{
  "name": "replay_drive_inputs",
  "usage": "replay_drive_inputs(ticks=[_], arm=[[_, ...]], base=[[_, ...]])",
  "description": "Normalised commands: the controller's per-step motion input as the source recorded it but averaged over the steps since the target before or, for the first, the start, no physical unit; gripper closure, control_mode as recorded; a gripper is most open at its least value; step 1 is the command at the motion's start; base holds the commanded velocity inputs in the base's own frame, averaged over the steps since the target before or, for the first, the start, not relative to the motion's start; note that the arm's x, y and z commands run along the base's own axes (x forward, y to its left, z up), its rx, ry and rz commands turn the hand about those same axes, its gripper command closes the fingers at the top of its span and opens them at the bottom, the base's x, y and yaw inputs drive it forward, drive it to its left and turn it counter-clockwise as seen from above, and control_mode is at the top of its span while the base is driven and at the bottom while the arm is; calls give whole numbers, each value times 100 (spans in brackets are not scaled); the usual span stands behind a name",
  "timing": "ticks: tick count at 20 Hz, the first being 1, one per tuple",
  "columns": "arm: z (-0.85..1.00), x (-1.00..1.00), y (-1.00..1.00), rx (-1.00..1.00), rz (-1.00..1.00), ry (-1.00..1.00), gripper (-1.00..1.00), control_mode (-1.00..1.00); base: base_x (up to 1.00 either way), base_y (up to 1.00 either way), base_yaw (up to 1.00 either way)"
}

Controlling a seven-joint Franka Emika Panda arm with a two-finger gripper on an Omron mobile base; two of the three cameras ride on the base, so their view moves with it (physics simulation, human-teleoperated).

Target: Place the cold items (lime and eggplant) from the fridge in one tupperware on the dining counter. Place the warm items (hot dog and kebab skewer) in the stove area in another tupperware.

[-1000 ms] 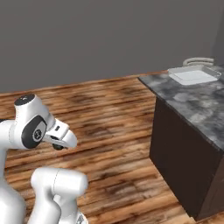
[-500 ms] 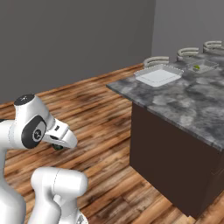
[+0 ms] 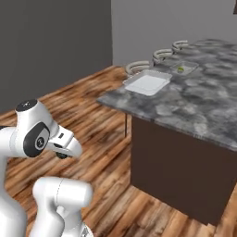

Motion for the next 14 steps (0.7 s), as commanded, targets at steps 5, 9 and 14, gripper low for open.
replay_drive_inputs(ticks=[5,9,14], arm=[[0,0,0,0,0,0,100,100],[0,0,0,0,0,0,100,100],[0,0,0,0,0,0,100,100]], base=[[43,100,-50],[40,100,-54],[39,100,-51]])
